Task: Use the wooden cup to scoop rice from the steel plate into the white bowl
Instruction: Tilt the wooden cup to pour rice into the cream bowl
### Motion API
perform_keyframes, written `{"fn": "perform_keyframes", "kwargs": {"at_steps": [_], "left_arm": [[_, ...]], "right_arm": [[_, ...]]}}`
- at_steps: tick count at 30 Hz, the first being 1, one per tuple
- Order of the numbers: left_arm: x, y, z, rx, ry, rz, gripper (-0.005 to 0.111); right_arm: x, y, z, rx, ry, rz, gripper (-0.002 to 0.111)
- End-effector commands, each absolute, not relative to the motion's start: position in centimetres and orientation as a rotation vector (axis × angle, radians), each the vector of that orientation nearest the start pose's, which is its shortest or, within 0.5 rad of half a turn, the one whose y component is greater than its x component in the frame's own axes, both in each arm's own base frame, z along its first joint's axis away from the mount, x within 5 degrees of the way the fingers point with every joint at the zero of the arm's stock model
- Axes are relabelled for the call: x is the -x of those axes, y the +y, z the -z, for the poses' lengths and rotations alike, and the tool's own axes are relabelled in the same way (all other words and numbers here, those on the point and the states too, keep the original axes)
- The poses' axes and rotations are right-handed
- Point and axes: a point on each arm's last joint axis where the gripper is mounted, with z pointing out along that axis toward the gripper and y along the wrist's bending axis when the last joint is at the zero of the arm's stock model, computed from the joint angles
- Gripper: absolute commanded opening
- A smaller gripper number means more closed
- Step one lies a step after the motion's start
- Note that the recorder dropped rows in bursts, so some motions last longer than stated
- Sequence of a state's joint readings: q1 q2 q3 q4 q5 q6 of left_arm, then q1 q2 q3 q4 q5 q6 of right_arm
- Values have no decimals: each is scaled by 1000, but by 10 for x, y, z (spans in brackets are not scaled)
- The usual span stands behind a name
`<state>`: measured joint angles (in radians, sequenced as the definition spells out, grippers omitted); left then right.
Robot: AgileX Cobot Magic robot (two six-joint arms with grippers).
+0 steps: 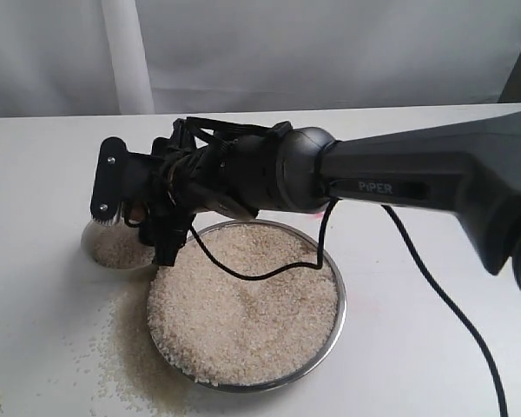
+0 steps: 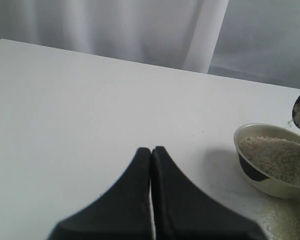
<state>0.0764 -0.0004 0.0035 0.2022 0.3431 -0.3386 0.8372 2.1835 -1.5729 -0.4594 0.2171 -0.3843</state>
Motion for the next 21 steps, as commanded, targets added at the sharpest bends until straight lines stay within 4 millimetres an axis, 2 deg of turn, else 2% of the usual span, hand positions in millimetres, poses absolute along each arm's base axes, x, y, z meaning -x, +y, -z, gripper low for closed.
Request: {"fn": "perform_keyframes", "kwargs": {"at_steps": [1, 13, 21], "left_arm": [[-53, 10, -183, 248, 1797, 1, 0], [-53, 10, -183, 248, 1797, 1, 0], [-53, 10, -183, 248, 1797, 1, 0]], "right_arm": [[-333, 363, -170, 1748, 1453, 172, 0], [-333, 363, -171, 1914, 1246, 309, 0], [-342, 366, -189, 1917, 1233, 384, 0]]}}
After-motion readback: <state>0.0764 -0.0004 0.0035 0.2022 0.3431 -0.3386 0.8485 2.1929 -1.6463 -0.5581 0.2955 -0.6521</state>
